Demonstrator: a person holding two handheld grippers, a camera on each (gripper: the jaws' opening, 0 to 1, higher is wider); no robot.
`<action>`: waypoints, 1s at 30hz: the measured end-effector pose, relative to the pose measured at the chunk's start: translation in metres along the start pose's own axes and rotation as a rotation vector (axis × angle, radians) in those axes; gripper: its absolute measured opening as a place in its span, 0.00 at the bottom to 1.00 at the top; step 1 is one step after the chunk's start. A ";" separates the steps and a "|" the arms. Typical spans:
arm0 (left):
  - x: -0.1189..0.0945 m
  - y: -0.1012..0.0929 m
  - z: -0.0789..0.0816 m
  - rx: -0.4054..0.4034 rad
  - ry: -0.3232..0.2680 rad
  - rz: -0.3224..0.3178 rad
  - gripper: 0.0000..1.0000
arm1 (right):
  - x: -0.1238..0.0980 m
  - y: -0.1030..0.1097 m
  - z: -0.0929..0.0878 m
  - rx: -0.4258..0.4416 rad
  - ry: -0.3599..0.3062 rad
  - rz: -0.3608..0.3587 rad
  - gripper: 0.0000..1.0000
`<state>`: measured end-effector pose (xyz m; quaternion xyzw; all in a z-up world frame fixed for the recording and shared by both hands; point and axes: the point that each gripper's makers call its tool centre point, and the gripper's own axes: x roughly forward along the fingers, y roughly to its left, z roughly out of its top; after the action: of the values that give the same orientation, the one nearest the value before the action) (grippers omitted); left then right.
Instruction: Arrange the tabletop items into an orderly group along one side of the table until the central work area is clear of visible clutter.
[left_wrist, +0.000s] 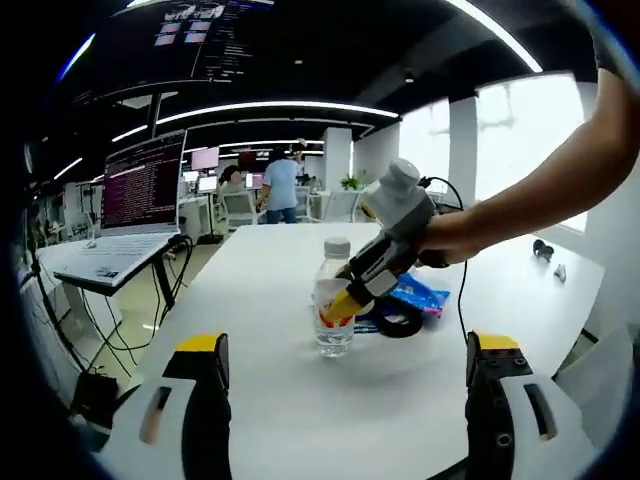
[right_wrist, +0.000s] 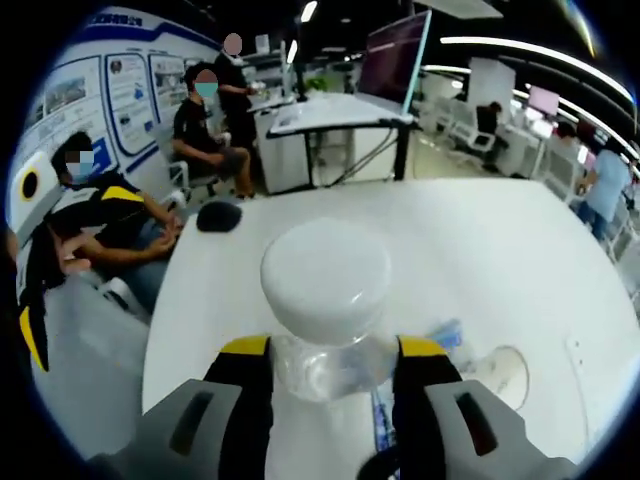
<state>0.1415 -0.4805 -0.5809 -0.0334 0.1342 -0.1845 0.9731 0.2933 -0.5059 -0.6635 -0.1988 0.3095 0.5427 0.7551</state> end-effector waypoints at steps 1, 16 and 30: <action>-0.001 -0.004 0.001 0.006 -0.013 -0.007 1.00 | 0.000 0.000 0.000 0.003 0.000 0.005 0.42; -0.005 0.001 0.006 -0.038 -0.051 -0.001 1.00 | -0.001 0.002 0.000 -0.007 0.002 -0.002 0.40; -0.004 -0.001 0.010 0.068 -0.088 0.008 0.95 | 0.001 0.004 0.014 -0.019 -0.025 0.014 0.39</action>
<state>0.1398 -0.4798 -0.5705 -0.0077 0.0850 -0.1834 0.9793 0.2932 -0.4944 -0.6539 -0.1970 0.2960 0.5536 0.7531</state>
